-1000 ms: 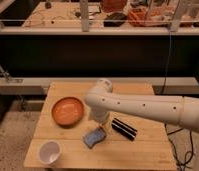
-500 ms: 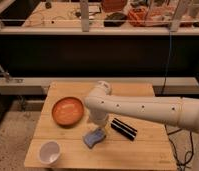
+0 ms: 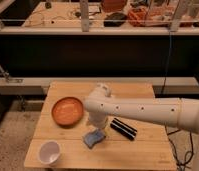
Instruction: Wipe the white sponge on the table
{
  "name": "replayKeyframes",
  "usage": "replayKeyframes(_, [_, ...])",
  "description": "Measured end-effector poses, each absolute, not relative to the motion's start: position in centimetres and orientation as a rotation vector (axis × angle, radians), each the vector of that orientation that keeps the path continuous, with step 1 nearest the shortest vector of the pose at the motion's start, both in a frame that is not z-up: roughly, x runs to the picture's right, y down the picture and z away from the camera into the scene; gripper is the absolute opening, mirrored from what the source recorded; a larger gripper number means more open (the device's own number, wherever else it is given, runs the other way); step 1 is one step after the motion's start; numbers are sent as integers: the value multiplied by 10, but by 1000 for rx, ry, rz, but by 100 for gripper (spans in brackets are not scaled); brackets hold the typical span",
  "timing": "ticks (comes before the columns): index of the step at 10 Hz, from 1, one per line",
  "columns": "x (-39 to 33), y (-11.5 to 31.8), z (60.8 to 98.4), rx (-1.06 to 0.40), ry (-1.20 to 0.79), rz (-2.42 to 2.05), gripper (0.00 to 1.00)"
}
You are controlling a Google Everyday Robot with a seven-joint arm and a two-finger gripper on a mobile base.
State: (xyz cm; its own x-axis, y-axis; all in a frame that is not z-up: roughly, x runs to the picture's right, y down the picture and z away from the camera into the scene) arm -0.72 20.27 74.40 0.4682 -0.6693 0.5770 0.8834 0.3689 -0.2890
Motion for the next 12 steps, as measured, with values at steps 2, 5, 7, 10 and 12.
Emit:
replayKeyframes(2, [-17, 205, 743, -619, -407, -1054, 80])
replayKeyframes(5, [-19, 210, 744, -620, -423, -1088, 80])
replayKeyframes(7, [-21, 218, 751, -622, -430, -1098, 80])
replayKeyframes(10, [-26, 223, 754, -621, -450, -1125, 80])
replayKeyframes(12, [-19, 232, 755, -631, -458, -1121, 80])
